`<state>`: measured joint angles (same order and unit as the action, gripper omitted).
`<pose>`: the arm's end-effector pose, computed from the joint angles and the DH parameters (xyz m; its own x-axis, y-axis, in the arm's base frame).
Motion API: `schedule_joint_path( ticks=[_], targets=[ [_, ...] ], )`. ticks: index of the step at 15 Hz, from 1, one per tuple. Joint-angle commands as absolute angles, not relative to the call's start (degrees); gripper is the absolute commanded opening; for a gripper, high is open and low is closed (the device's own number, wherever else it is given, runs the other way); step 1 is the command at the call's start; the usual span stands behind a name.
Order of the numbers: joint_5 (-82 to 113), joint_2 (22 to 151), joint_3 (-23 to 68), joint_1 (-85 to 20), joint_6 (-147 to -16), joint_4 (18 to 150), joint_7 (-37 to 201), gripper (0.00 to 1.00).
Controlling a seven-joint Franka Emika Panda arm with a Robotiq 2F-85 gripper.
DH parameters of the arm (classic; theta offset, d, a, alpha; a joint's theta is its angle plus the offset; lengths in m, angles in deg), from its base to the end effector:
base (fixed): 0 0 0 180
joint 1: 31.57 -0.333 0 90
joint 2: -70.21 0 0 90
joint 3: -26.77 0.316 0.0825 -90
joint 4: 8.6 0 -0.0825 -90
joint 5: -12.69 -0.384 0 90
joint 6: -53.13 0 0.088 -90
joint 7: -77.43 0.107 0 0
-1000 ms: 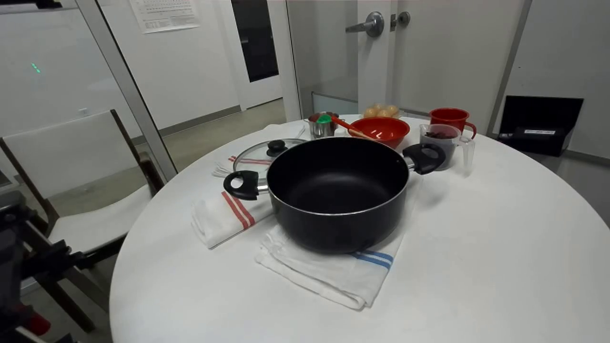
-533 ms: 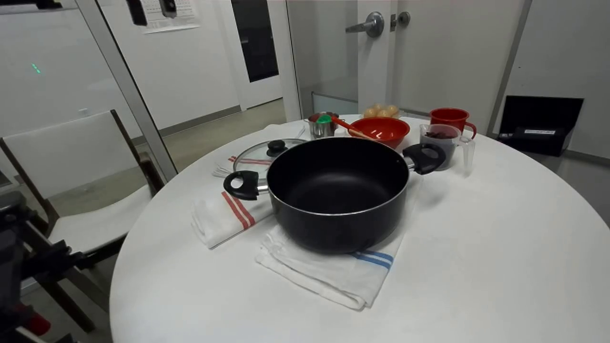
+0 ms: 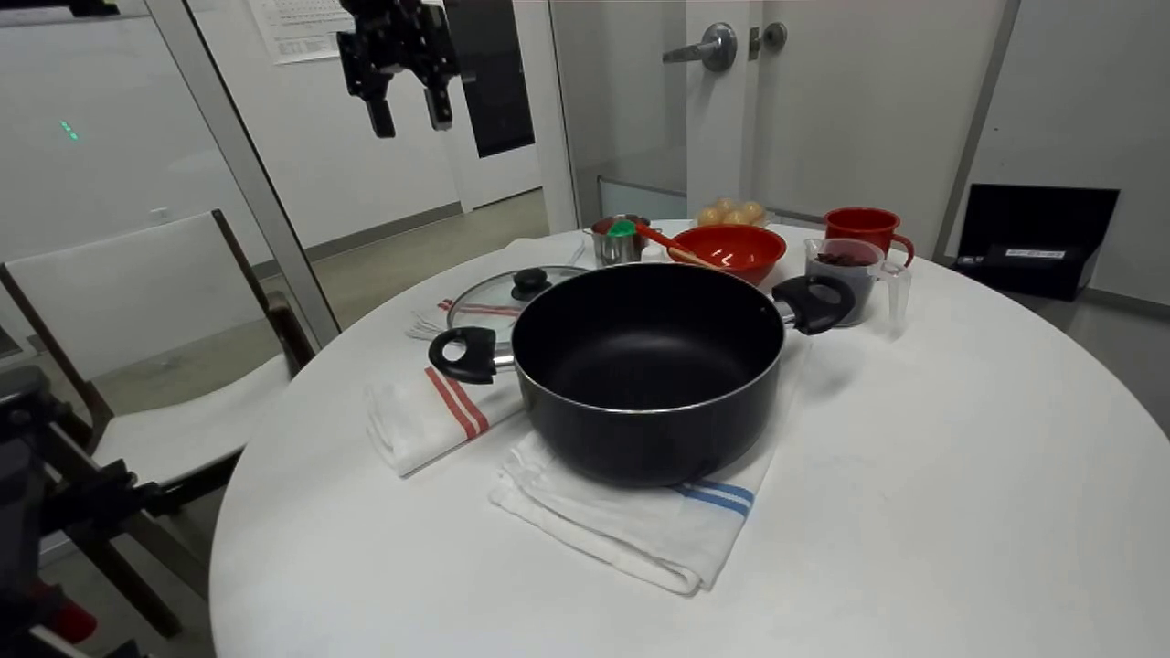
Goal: Put the glass lid on the black pot.
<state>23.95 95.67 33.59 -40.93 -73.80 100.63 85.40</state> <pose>0.5930 0.1622 0.2555 0.9600 0.2525 -0.1207 0.2654 -0.9582 0.1067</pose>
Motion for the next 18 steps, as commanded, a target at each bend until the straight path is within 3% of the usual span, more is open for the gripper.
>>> schedule_joint_path(
  ticks=[1, 18],
  targets=[
    [24.26, 103.52, 31.76, -42.33, -74.89, 93.3, 85.19, 1.0],
    [18.88, 126.54, 32.15, -39.05, -74.4, 73.36, 77.36, 1.0]
  ],
)
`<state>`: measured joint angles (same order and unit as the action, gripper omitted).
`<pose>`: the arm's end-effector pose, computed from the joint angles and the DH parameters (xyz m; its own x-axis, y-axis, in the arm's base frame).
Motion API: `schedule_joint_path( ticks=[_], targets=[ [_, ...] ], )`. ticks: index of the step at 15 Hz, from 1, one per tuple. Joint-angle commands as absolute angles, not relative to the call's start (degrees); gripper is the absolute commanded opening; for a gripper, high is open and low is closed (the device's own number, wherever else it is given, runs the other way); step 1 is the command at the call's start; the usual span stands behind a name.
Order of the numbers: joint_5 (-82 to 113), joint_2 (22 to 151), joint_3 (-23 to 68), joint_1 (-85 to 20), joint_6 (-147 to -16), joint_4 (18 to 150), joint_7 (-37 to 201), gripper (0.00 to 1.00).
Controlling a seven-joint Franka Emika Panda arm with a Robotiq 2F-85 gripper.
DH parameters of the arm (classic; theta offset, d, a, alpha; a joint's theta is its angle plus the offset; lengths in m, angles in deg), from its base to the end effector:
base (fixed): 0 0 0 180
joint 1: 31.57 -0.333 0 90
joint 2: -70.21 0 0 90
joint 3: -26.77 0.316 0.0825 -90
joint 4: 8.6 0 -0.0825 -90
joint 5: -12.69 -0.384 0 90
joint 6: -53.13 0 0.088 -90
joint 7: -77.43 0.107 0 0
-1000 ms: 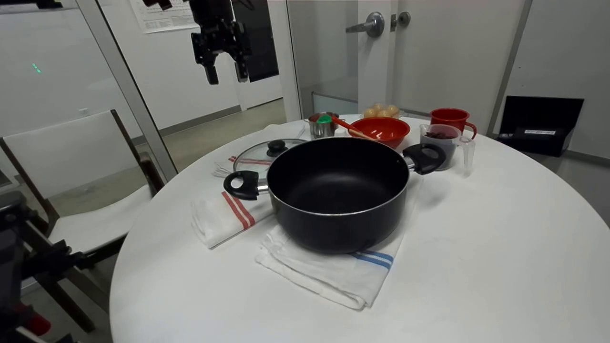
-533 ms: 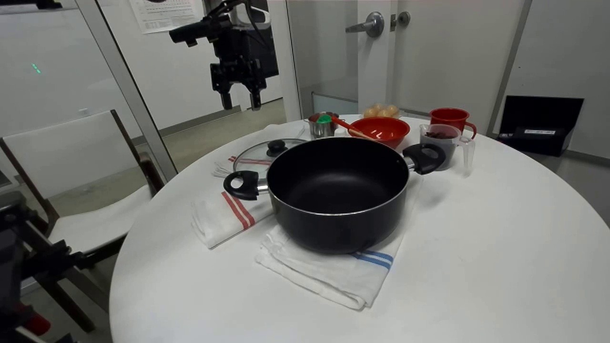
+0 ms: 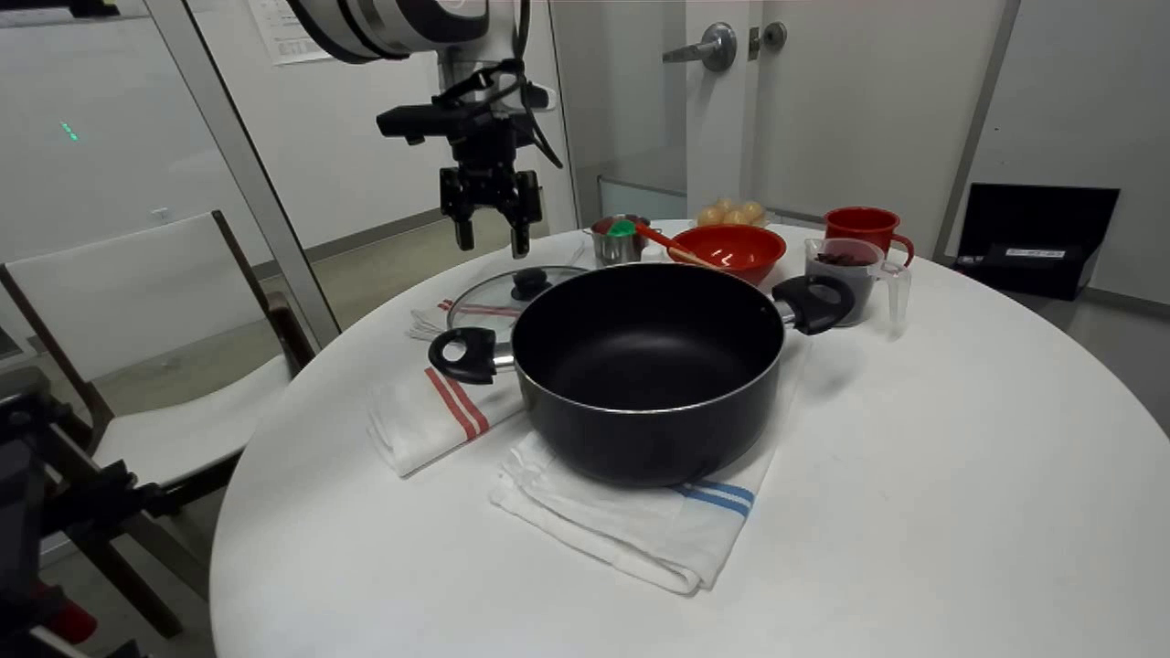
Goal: Put the glass lid on the black pot.
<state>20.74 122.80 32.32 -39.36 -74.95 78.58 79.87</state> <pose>0.6619 0.1448 0.0990 0.9487 0.2478 -0.1963 0.2571 -0.9661 0.0227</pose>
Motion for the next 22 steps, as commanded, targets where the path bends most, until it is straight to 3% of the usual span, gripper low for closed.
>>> schedule_joint_path(
  ticks=[1, 17, 18, 19, 22],
  targets=[
    [18.65, 127.3, 32.2, -38.88, -74.25, 72.37, 77.04, 1.0],
    [17.06, 136.83, 31.18, -38.34, -70.74, 60.48, 76.92, 1.0],
    [17.04, 137.09, 31.23, -38.26, -70.65, 60.19, 76.85, 0.75],
    [17.02, 137.25, 31.28, -38.21, -70.62, 59.95, 76.8, 0.74],
    [16.89, 137.64, 31.33, -38.15, -70.54, 59.24, 76.85, 0.52]
  ],
)
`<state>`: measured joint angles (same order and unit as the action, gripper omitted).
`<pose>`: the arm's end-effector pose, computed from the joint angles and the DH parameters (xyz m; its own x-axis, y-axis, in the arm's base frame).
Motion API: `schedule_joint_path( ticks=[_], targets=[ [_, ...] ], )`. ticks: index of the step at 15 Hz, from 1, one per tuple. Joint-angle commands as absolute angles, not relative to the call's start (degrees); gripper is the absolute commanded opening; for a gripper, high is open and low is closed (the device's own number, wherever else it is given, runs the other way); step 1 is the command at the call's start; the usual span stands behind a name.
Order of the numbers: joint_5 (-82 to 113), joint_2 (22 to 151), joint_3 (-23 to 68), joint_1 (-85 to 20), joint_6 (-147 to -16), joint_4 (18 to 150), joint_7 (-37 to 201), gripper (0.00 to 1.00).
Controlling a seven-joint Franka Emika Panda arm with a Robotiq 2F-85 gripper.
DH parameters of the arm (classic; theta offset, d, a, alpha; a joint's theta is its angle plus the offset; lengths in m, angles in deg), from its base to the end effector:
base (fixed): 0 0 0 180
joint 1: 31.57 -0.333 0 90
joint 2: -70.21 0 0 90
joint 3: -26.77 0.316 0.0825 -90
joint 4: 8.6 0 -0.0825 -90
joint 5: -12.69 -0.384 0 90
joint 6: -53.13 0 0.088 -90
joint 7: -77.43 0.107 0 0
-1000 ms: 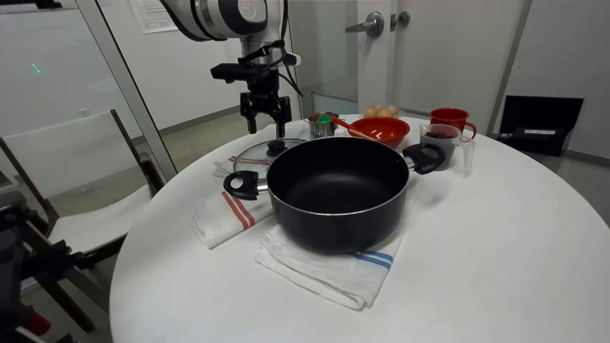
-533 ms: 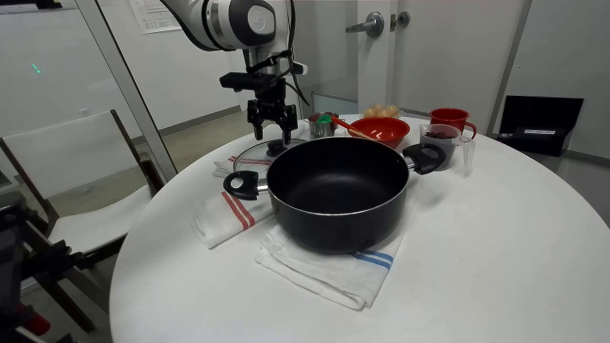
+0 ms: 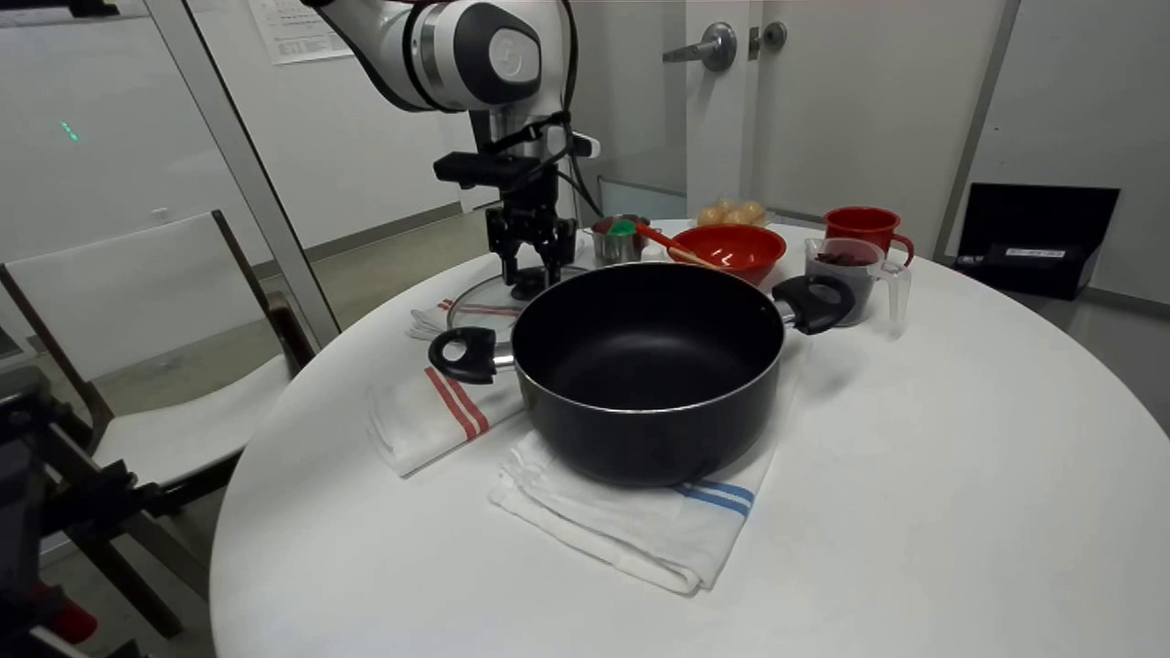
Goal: Put the glass lid on the black pot.
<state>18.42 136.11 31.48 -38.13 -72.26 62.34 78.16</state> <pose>0.7000 0.1229 0.0423 0.9595 0.2037 -0.1944 0.2069 -0.9783 -0.0039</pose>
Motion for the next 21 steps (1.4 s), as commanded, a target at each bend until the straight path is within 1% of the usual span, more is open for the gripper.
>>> schedule_joint_path(
  ticks=[1, 2, 3, 4, 5, 13, 21],
  targets=[
    [16.85, 137.67, 31.32, -38.16, -70.56, 59.11, 76.84, 0.45],
    [16.8, 137.51, 31.3, -38.19, -70.19, 58.82, 76.84, 0.36],
    [16.76, 137.38, 31.27, -38.18, -70.08, 58.66, 76.88, 0.34],
    [16.71, 137.31, 31.26, -38.19, -70.12, 58.64, 76.88, 0.28],
    [16.71, 137.16, 31.28, -38.19, -70.17, 58.72, 76.82, 0.25],
    [17.39, 130.95, 31.08, -39.04, -73.69, 65.7, 77.6, 0.25],
    [17.49, 122.52, 31.08, -39.77, -73.33, 73.73, 78.27, 0.25]
  ],
)
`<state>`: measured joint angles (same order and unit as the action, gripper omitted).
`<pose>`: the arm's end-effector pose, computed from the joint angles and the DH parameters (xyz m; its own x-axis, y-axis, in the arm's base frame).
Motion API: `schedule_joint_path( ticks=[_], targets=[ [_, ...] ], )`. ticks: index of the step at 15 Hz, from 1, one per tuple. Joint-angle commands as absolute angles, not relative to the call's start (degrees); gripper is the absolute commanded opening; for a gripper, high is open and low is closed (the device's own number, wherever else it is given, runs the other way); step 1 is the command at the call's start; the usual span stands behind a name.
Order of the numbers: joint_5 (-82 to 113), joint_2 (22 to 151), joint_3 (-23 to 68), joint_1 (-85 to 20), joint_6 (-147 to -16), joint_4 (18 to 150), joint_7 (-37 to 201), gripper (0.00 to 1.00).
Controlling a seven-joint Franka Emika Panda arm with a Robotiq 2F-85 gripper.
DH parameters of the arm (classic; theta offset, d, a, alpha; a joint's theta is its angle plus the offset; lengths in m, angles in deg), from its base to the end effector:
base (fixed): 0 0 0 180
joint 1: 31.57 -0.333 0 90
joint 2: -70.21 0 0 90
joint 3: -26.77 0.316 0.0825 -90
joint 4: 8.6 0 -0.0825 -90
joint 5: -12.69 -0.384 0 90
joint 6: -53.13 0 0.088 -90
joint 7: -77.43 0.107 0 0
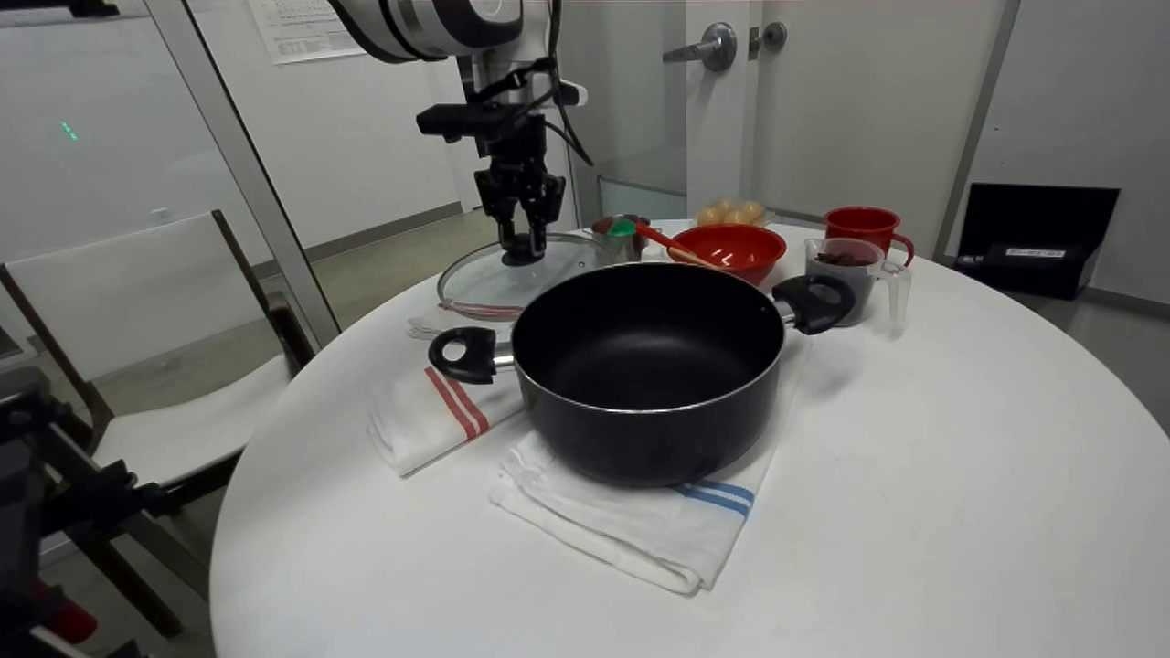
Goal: Put the glass lid on the black pot.
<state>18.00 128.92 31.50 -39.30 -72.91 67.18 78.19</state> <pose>0.7028 0.1398 0.0992 0.9637 0.2255 -0.1431 0.2275 -0.9738 -0.0023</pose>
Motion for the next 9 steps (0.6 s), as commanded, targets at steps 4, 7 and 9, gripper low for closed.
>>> schedule_joint_path(
  ticks=[4, 7, 9],
  targets=[
    [16.89, 116.56, 30.99, -39.99, -71.81, 78.7, 80.2, 0.25],
    [16.01, 112.39, 30.83, -40.03, -70.66, 81.92, 83.27, 0.25],
    [15.01, 110.23, 30.65, -40.01, -69.48, 83.43, 85.73, 0.25]
  ],
)
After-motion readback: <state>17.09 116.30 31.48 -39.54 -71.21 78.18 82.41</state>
